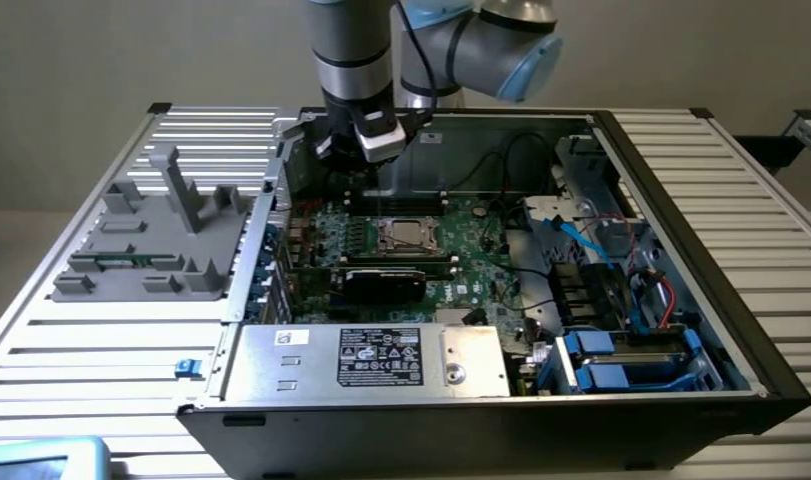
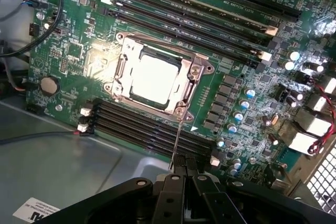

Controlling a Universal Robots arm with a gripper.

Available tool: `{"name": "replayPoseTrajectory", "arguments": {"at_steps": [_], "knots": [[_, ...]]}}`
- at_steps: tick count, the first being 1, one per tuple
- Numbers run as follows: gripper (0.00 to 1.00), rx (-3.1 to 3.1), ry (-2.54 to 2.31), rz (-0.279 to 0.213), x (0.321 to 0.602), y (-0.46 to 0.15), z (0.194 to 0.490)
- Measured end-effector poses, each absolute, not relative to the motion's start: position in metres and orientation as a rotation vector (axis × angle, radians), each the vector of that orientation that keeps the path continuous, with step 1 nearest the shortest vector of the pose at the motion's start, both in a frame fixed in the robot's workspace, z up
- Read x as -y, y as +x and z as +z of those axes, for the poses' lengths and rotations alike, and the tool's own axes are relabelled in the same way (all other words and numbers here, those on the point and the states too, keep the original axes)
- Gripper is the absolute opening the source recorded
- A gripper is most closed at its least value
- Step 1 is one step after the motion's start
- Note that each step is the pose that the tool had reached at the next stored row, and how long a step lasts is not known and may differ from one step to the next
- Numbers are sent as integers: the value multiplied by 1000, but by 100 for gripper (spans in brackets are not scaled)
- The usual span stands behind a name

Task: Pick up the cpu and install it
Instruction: 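Install the first cpu locking lever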

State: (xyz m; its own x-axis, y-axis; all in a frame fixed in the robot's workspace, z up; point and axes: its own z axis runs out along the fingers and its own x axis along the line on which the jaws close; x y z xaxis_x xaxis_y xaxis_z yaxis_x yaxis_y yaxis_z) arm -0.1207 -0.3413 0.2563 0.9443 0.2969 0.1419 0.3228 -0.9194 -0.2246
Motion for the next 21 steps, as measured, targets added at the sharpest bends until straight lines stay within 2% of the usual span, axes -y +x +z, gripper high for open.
{"name": "replayPoseTrajectory", "arguments": {"at_steps": [21], "knots": [[11, 452, -2855, -158, 341, -117, 256]]}}
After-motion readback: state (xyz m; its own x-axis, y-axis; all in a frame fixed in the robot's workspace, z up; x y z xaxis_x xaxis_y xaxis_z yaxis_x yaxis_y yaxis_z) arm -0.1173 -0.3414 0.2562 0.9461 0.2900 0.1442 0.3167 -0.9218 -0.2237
